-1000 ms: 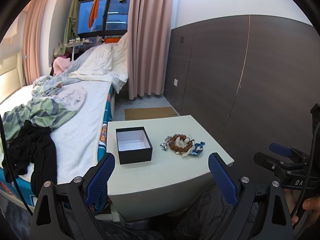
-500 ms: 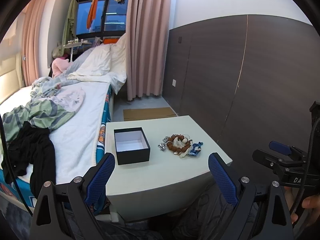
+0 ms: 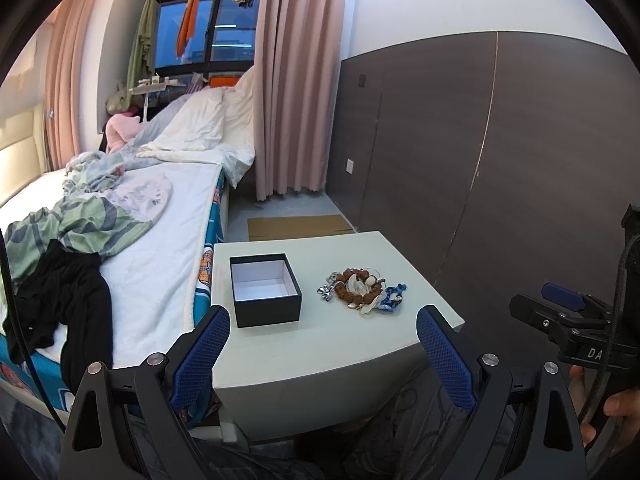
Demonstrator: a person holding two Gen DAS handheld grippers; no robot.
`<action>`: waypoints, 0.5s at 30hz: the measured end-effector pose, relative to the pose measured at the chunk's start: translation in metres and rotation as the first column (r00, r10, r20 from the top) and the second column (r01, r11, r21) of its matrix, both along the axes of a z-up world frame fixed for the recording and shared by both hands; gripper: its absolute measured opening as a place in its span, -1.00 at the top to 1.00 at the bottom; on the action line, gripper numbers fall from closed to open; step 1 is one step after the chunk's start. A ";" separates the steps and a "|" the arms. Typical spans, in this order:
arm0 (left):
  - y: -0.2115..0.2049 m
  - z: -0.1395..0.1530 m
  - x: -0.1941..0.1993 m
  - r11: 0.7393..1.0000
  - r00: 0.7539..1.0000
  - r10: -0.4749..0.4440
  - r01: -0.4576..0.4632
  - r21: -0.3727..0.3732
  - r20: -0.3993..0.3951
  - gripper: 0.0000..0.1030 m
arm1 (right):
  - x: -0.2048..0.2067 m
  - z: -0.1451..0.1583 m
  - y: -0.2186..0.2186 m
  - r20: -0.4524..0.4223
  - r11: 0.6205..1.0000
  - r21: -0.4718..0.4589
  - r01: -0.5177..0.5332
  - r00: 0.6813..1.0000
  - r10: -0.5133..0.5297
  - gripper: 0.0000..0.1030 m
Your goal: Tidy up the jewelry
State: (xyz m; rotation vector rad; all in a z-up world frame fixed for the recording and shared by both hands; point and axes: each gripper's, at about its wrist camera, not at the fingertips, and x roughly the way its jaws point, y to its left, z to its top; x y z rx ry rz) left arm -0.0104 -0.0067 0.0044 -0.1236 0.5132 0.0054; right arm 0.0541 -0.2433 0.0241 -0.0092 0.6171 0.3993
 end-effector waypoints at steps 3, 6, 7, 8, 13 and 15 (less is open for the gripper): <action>0.001 0.000 0.001 1.000 1.000 0.002 -0.002 0.004 -0.001 -0.84 | 0.002 -0.003 -0.002 -0.013 1.000 0.009 0.002 1.000 -0.001 -1.00; 0.001 0.000 0.001 1.000 1.000 -0.001 0.001 0.001 -0.002 -0.84 | 0.003 -0.006 -0.002 -0.020 1.000 0.006 0.000 1.000 0.001 -1.00; 0.000 -0.001 0.002 1.000 1.000 -0.003 0.003 0.002 -0.004 -0.84 | 0.003 -0.007 -0.002 -0.022 1.000 0.006 -0.001 1.000 0.001 -1.00; 0.001 -0.001 0.002 1.000 1.000 -0.006 0.006 0.002 -0.007 -0.84 | 0.004 -0.008 -0.002 -0.024 1.000 0.007 -0.001 1.000 0.001 -1.00; -0.003 -0.003 0.014 1.000 0.999 -0.023 0.023 0.000 -0.026 -0.84 | 0.008 -0.010 -0.001 -0.028 1.000 0.011 -0.007 1.000 0.008 -1.00; -0.004 -0.003 0.021 1.000 0.999 -0.030 0.030 0.004 -0.037 -0.84 | 0.012 -0.011 -0.002 -0.032 1.000 0.018 -0.003 0.999 0.004 -1.00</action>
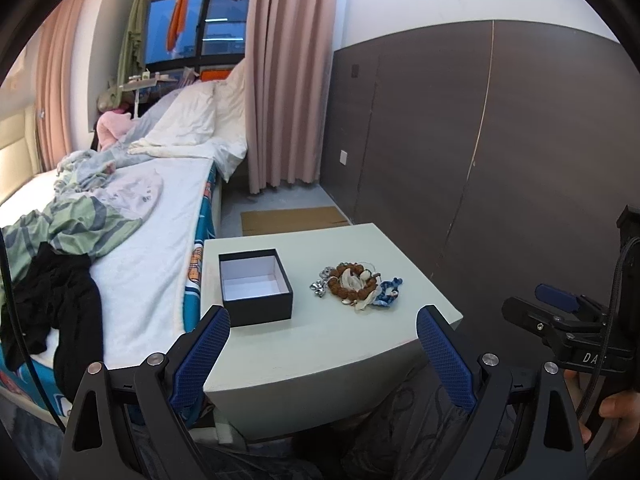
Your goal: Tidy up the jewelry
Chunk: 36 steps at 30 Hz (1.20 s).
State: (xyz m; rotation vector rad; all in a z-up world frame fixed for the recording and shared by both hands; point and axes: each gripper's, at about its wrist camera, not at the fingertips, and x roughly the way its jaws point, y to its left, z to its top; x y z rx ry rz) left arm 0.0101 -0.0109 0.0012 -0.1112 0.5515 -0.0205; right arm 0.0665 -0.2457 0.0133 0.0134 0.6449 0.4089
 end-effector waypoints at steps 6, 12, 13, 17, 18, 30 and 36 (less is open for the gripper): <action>0.001 -0.003 0.022 1.000 1.000 -0.005 0.005 -0.006 -0.024 -0.84 | 0.014 -0.003 -0.005 -0.003 1.000 0.014 0.004 1.000 -0.004 -1.00; -0.003 -0.011 0.054 1.000 0.997 -0.022 0.021 -0.020 -0.069 -0.84 | 0.038 -0.013 -0.014 -0.039 0.999 0.037 0.026 0.999 -0.025 -1.00; -0.004 -0.014 0.061 0.999 0.997 -0.025 0.023 -0.026 -0.078 -0.84 | 0.042 -0.016 -0.016 -0.044 0.998 0.046 0.034 0.999 -0.032 -1.00; -0.008 -0.023 0.080 0.999 0.994 -0.039 0.035 -0.039 -0.104 -0.83 | 0.058 -0.026 -0.025 -0.075 0.997 0.070 0.035 0.997 -0.030 -1.00; -0.010 -0.025 0.085 0.999 0.993 -0.043 0.039 -0.038 -0.110 -0.82 | 0.062 -0.029 -0.026 -0.080 0.997 0.069 0.040 0.996 -0.034 -1.00; -0.017 -0.068 0.157 0.998 0.949 -0.069 0.067 -0.016 -0.309 -0.06 | 0.110 -0.058 -0.045 -0.168 0.991 0.103 0.081 0.984 -0.063 -1.00; -0.022 -0.087 0.188 0.996 0.919 -0.078 0.084 -0.003 -0.386 0.10 | 0.131 -0.068 -0.048 -0.202 0.990 0.110 0.089 0.977 -0.066 -1.00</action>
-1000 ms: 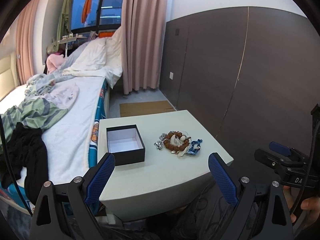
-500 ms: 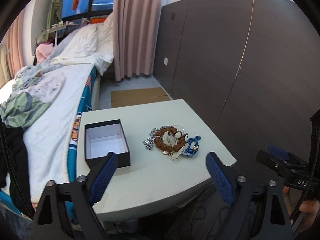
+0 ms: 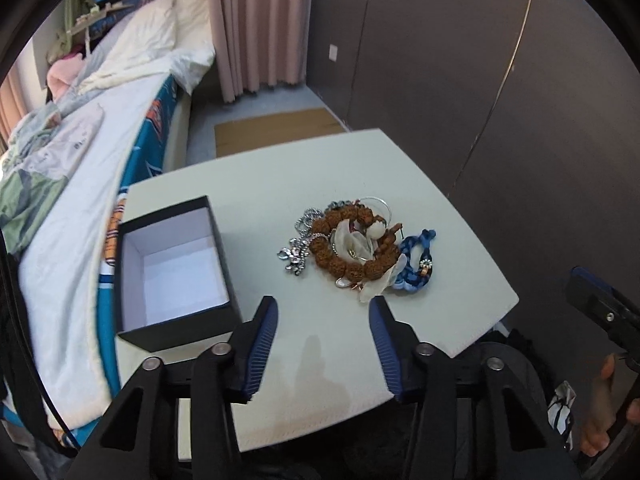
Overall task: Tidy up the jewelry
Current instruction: 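Reach the left gripper into the pile and grasp the silver chain pendant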
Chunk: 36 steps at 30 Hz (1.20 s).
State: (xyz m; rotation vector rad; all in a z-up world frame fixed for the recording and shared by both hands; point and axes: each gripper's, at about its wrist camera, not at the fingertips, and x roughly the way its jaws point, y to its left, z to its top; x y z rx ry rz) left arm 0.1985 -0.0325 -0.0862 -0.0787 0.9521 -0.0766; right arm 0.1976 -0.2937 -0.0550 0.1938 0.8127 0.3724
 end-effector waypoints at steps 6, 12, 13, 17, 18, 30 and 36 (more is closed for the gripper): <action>-0.004 -0.015 0.031 0.999 0.998 -0.021 0.023 0.038 -0.060 0.19 | 0.014 -0.006 -0.005 -0.025 1.000 0.009 0.014 1.000 -0.014 -1.00; -0.007 -0.032 0.059 0.993 0.990 -0.038 0.052 0.106 -0.135 0.40 | 0.024 -0.010 -0.007 -0.041 0.999 0.022 0.029 0.999 -0.028 -1.00; -0.007 -0.034 0.061 0.993 0.990 -0.040 0.055 0.107 -0.139 0.42 | 0.025 -0.011 -0.006 -0.041 0.999 0.015 0.029 0.999 -0.029 -1.00; -0.009 -0.047 0.076 0.987 0.982 -0.049 0.076 0.143 -0.182 0.42 | 0.028 -0.014 -0.009 -0.050 0.999 0.014 0.047 0.998 -0.046 -1.00; -0.009 -0.050 0.079 0.986 0.981 -0.046 0.075 0.152 -0.189 0.42 | 0.029 -0.015 -0.011 -0.054 0.999 0.016 0.051 0.997 -0.050 -1.00; -0.004 -0.078 0.103 0.979 0.970 -0.047 0.093 0.184 -0.238 0.49 | 0.042 -0.033 -0.016 -0.104 0.997 0.004 0.077 0.992 -0.076 -1.00; 0.004 -0.073 0.101 0.991 0.979 -0.049 0.072 0.112 -0.200 0.70 | 0.051 -0.037 -0.004 -0.116 0.999 0.018 0.044 0.992 -0.041 -1.00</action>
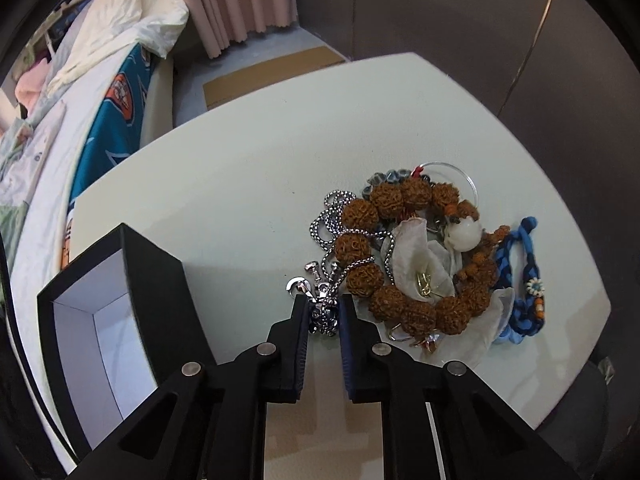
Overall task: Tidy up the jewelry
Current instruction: 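Reach the left gripper into the pile and grasp the silver chain pendant, then grasp the blue braided cord with the right gripper while the left gripper lifts the chain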
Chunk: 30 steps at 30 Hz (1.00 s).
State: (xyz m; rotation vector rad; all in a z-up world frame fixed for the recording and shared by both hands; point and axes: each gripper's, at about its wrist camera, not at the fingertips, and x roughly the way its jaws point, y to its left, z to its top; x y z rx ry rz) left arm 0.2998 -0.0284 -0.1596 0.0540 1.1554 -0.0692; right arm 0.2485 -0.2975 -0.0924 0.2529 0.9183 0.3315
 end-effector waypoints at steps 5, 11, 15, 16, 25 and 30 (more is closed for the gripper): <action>0.002 0.021 -0.012 0.999 0.999 -0.001 0.003 -0.052 0.048 0.71 | 0.010 -0.008 0.010 -0.035 0.999 0.026 -0.045 0.998 0.045 -0.73; 0.008 0.061 -0.027 0.995 0.992 0.008 0.004 -0.098 0.128 0.71 | 0.024 -0.025 0.032 -0.108 0.993 0.037 -0.115 0.987 0.119 -0.25; 0.015 0.092 -0.037 0.993 0.981 0.018 0.005 -0.119 0.191 0.71 | 0.030 -0.030 0.049 -0.133 0.988 0.040 -0.152 0.979 0.156 -0.14; 0.017 0.098 -0.039 0.993 0.979 0.019 0.006 -0.122 0.205 0.71 | 0.032 -0.032 0.053 -0.140 0.987 0.034 -0.156 0.977 0.160 -0.07; 0.024 0.151 -0.058 0.990 0.949 0.018 0.027 -0.138 0.316 0.71 | 0.058 -0.055 0.076 -0.250 0.989 -0.047 -0.139 0.960 0.123 0.46; 0.027 0.177 -0.066 0.991 0.927 0.012 0.039 -0.130 0.374 0.71 | 0.057 -0.052 0.075 -0.237 0.989 -0.046 -0.138 0.964 0.123 0.73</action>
